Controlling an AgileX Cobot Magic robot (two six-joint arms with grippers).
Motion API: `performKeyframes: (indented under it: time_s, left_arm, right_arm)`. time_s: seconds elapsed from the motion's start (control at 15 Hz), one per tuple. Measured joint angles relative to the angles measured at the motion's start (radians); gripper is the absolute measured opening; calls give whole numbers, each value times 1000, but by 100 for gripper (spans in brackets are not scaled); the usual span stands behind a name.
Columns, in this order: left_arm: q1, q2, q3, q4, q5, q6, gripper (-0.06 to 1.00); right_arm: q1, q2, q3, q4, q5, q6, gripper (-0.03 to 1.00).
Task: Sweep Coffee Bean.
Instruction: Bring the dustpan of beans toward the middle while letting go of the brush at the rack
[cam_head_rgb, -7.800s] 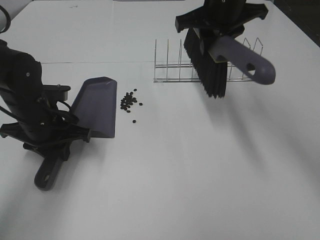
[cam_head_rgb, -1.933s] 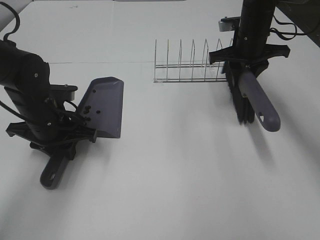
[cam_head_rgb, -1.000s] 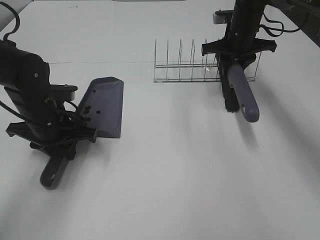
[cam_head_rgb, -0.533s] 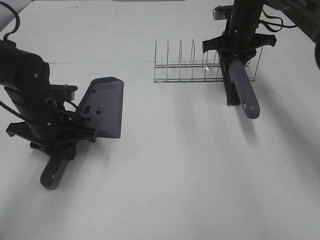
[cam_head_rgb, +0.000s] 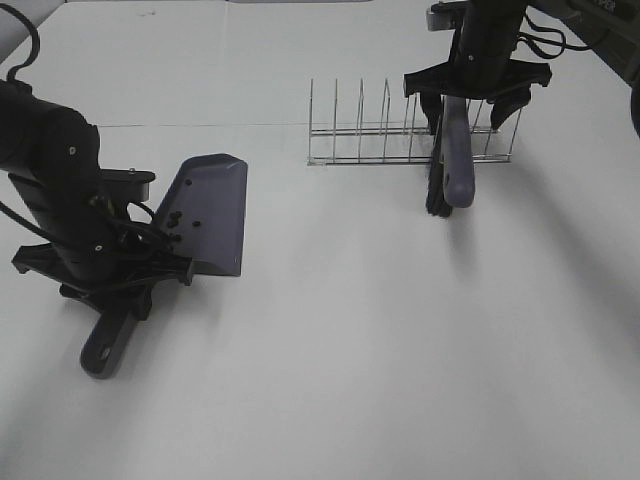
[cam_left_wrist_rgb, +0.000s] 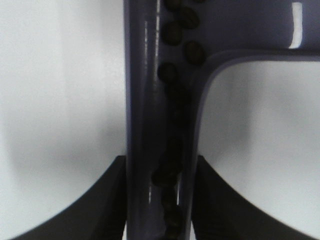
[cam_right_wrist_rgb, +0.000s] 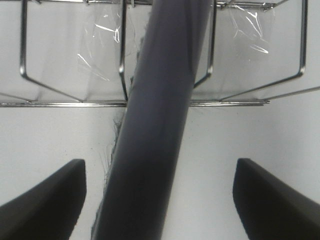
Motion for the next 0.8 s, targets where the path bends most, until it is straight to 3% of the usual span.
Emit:
performKeyframes:
  time_s: [0.47,0.8]
  left_arm:
    - [0,-18,0,0,-1,0,35]
    - [-1,-69,18,-32,16,-1,35]
  right_arm:
    - [0,-173,0,-5,33,-12,72]
    - [1,-315,29,149,34,-63,72]
